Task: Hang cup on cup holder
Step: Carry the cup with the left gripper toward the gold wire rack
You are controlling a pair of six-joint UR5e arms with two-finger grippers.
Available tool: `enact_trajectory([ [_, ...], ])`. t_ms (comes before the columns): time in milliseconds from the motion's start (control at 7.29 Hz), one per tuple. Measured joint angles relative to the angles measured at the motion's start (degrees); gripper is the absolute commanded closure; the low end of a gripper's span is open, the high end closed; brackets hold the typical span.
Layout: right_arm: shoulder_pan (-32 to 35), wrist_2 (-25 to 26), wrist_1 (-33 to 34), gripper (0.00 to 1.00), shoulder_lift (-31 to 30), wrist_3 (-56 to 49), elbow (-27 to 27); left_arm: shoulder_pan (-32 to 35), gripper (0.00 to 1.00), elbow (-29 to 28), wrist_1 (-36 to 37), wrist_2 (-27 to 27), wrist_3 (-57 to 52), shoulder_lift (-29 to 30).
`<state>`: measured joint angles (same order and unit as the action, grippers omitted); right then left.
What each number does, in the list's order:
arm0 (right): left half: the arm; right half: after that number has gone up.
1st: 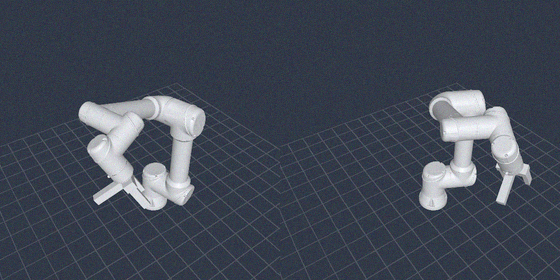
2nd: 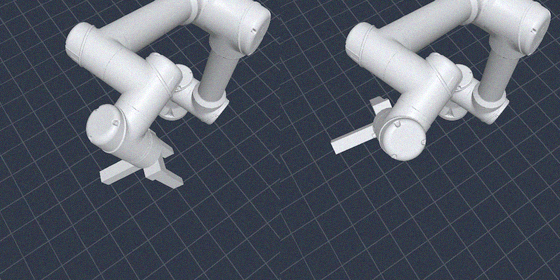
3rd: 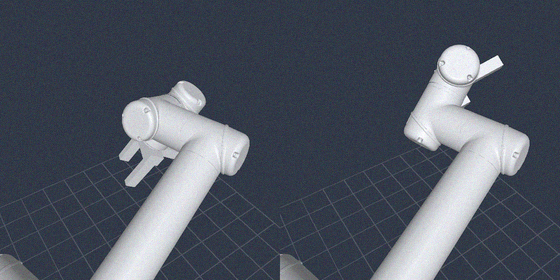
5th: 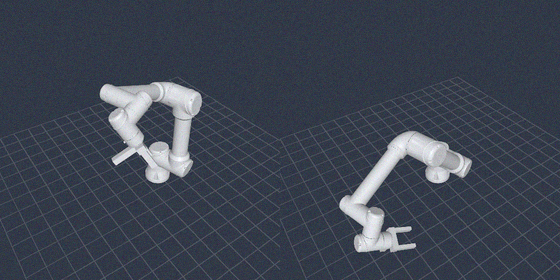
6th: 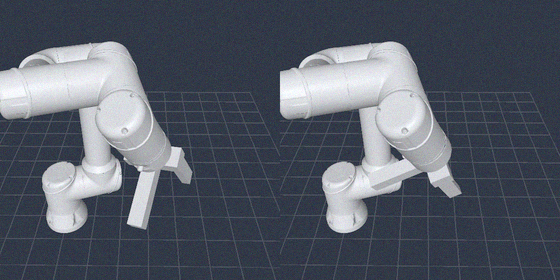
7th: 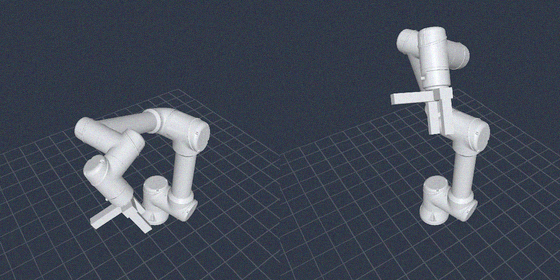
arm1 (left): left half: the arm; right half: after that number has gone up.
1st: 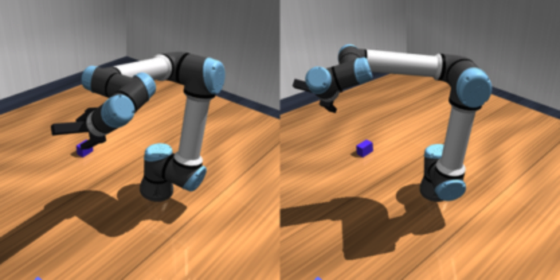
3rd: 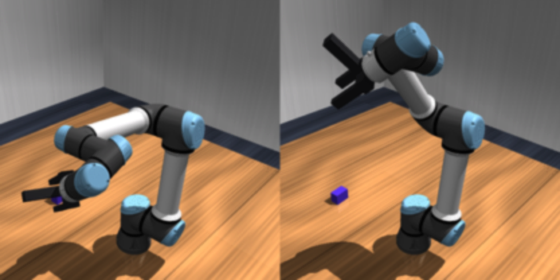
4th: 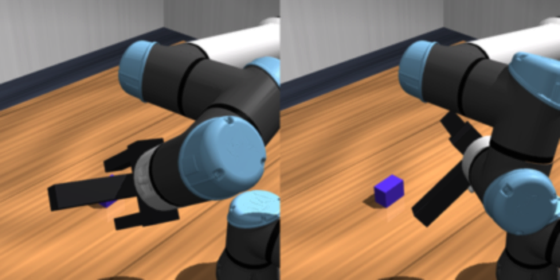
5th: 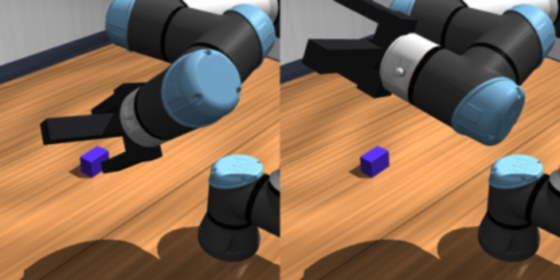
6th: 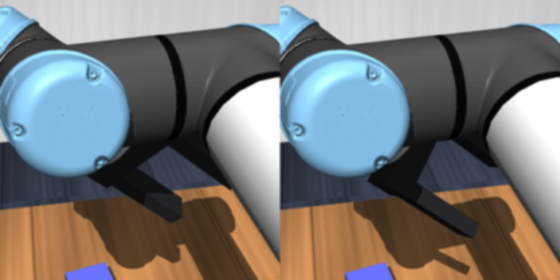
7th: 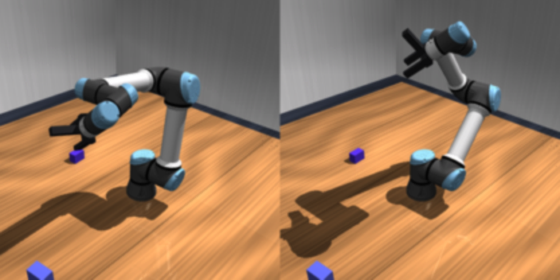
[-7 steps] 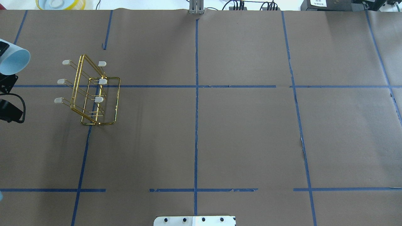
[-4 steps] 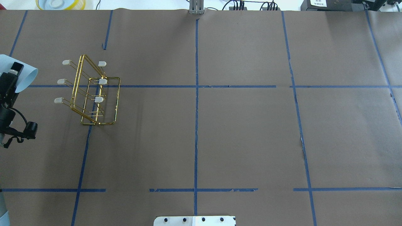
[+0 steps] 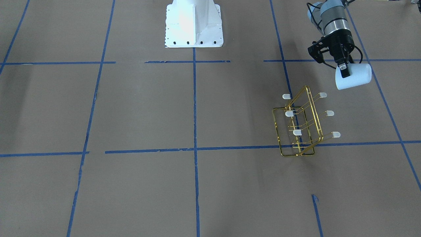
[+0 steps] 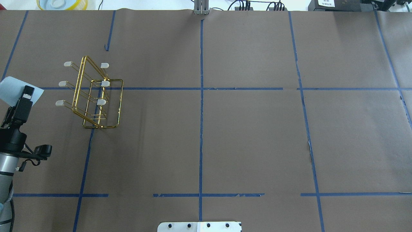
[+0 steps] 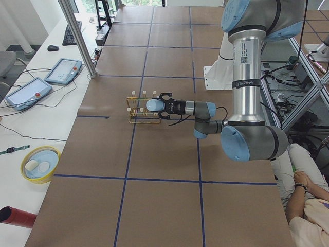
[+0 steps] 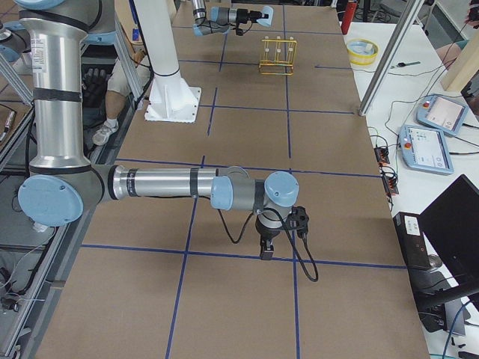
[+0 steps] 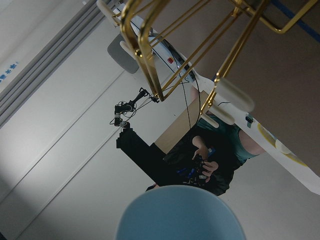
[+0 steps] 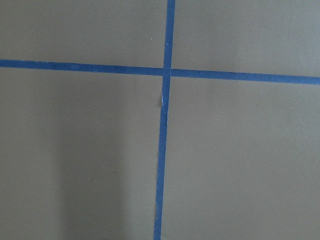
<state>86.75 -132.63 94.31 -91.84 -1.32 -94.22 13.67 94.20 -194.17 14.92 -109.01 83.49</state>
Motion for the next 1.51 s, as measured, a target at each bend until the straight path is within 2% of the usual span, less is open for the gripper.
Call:
enact_trajectory([
  [412, 0.0, 0.0, 0.0, 0.0, 0.0, 0.0, 0.0, -2.2, 0.8, -2.2, 1.8, -5.9, -6.9, 3.6],
  [1510, 0.0, 0.0, 0.0, 0.0, 0.0, 0.0, 0.0, -2.9, 0.8, -6.8, 4.1, -6.2, -8.0, 6.0],
])
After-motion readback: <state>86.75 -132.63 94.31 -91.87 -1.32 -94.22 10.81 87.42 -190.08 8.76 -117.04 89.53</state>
